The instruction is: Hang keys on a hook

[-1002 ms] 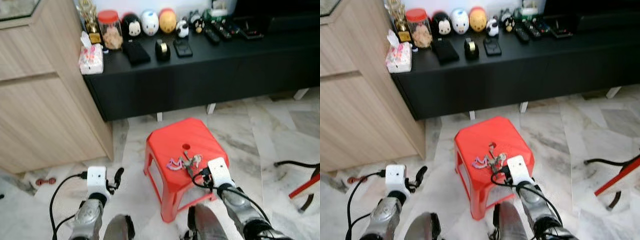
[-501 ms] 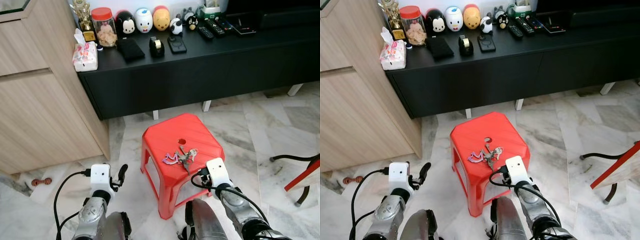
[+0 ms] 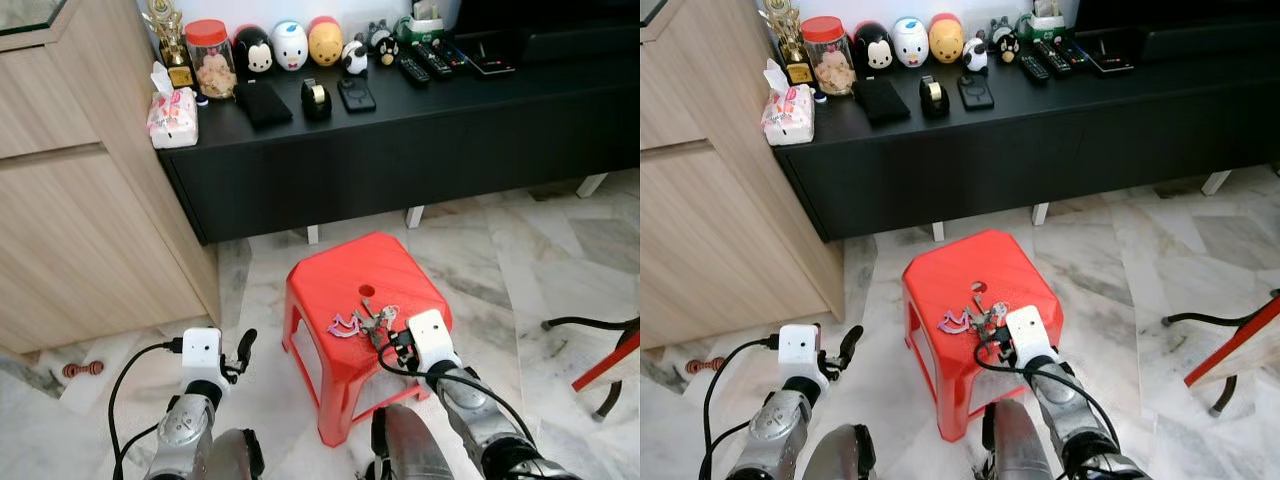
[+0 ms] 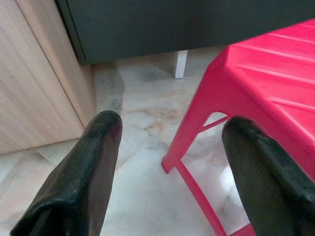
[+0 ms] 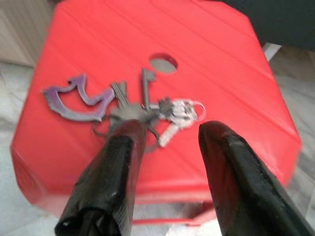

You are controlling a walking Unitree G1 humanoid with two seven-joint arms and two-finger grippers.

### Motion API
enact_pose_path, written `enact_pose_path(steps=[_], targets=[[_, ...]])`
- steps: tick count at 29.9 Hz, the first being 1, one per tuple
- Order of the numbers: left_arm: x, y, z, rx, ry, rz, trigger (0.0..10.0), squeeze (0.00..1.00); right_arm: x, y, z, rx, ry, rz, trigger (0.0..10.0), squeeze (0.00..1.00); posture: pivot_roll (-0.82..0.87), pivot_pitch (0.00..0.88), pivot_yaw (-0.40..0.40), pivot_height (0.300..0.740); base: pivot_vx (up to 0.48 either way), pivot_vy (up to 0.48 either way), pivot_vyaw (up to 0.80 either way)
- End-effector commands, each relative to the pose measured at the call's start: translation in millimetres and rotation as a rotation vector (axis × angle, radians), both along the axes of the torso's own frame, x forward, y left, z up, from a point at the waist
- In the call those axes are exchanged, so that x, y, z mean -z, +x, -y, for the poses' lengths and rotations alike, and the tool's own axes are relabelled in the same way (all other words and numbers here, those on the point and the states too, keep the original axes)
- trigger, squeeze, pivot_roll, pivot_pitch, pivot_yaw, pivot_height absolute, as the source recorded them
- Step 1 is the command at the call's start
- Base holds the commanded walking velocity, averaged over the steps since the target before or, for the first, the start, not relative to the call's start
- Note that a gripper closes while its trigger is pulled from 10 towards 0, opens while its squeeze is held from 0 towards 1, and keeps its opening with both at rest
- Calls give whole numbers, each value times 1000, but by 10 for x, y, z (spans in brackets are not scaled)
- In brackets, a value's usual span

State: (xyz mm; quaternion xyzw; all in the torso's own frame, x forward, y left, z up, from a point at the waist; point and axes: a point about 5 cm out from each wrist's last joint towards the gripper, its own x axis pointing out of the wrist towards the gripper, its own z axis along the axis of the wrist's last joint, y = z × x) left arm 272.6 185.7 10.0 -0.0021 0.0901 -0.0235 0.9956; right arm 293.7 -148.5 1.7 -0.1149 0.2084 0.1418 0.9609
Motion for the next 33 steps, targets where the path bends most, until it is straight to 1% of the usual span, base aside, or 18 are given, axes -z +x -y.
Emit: enact_pose_path(steps=[1,5,11,19,21,24,25,26,27,28,29,30,31,33], targets=[[32,-32,-14,-4,-6,-16,10000,0,28,-30,-18,-3,2,-8,10000,0,-155,117,4,593,345,0,0],[23,-25,-9,-2,-15,-8,10000,0,35,-41,-19,-8,4,-9,10000,0,-155,118,4,593,158,0,0],[24,-21,-10,2,-23,-12,10000,0,51,-72,-2,-66,-28,-13,10000,0,-157,118,4,593,0,0,0],[27,-30,1,11,-26,-10,10000,0,43,-64,58,-48,-38,-11,10000,0,-157,119,5,593,31,0,0],[31,-34,1,14,-25,-10,10000,0,41,-59,71,-15,-24,-9,10000,0,-156,118,5,593,308,0,0],[31,-35,1,13,-25,-10,10000,0,43,-56,82,2,-29,-10,10000,0,-154,118,4,593,315,0,0],[35,-37,-4,12,-25,-12,10000,0,47,-42,141,110,31,-26,10000,0,-153,118,3,593,315,0,0],[38,-39,-9,12,-25,-14,10000,0,43,-33,165,164,73,-31,10000,0,-151,118,4,593,315,0,0],[38,-39,-9,12,-25,-14,10000,0,43,-33,165,164,73,-31,10000,0,-151,118,4,593,315,0,0],[44,-41,-20,10,-26,-19,10000,0,34,-23,189,229,130,-29,10000,0,-154,118,4,593,315,0,-544],[49,-43,-25,10,-26,-22,10000,0,32,-24,191,245,146,-27,10000,0,-154,118,4,593,315,0,-544],[49,-43,-25,10,-26,-22,10000,0,32,-24,191,245,146,-27,10000,0,-154,118,4,593,315,0,-544],[55,-43,-30,11,-24,-27,10000,0,42,-34,198,237,120,-27,10000,0,-155,119,5,593,315,0,-563],[57,-43,-32,12,-23,-29,10000,0,46,-43,210,236,100,-23,10000,0,-155,119,5,593,308,0,-213]])
